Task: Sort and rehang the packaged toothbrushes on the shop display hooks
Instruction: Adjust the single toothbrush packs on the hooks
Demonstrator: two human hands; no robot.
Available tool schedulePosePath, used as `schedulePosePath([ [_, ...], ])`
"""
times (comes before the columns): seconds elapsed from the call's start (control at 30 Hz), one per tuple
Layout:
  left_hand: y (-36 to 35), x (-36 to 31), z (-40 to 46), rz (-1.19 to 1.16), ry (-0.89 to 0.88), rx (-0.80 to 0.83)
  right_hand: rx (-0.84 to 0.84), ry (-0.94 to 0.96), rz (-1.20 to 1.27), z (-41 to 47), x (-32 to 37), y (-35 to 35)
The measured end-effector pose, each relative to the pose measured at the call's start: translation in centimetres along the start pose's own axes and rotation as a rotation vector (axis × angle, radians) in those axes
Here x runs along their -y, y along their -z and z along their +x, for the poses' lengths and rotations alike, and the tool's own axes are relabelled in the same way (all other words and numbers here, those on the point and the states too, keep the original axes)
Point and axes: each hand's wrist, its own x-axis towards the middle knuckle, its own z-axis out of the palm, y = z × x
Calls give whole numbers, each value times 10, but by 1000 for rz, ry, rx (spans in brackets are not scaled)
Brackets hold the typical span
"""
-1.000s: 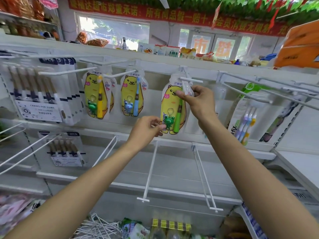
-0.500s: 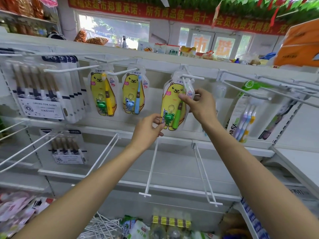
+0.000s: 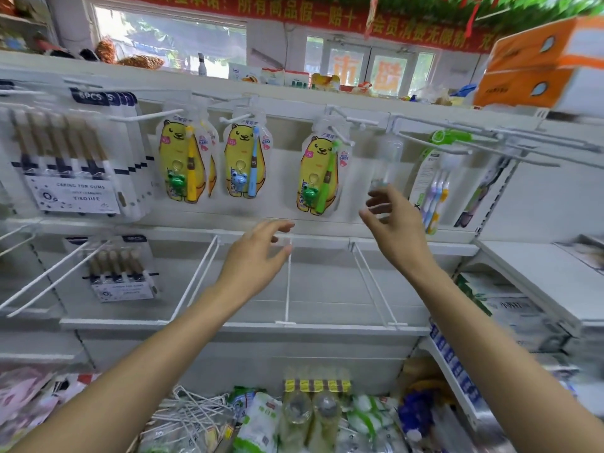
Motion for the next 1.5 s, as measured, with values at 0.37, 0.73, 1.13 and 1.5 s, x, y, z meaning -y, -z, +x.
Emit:
schedulePosePath([
  [0.37, 2, -58, -49, 240, -447, 81, 86, 294, -548, -123, 23, 61],
  [0.73, -58, -149, -72, 210, -656, 147, 84, 147, -693, -205, -18, 164],
  [1.13, -184, -291, -105, 235, -730, 204, 99, -9, -718, -273, -114, 314],
  [1.5, -296, -376, -106, 170, -754, 307, 84, -120, -729, -298, -194, 404],
])
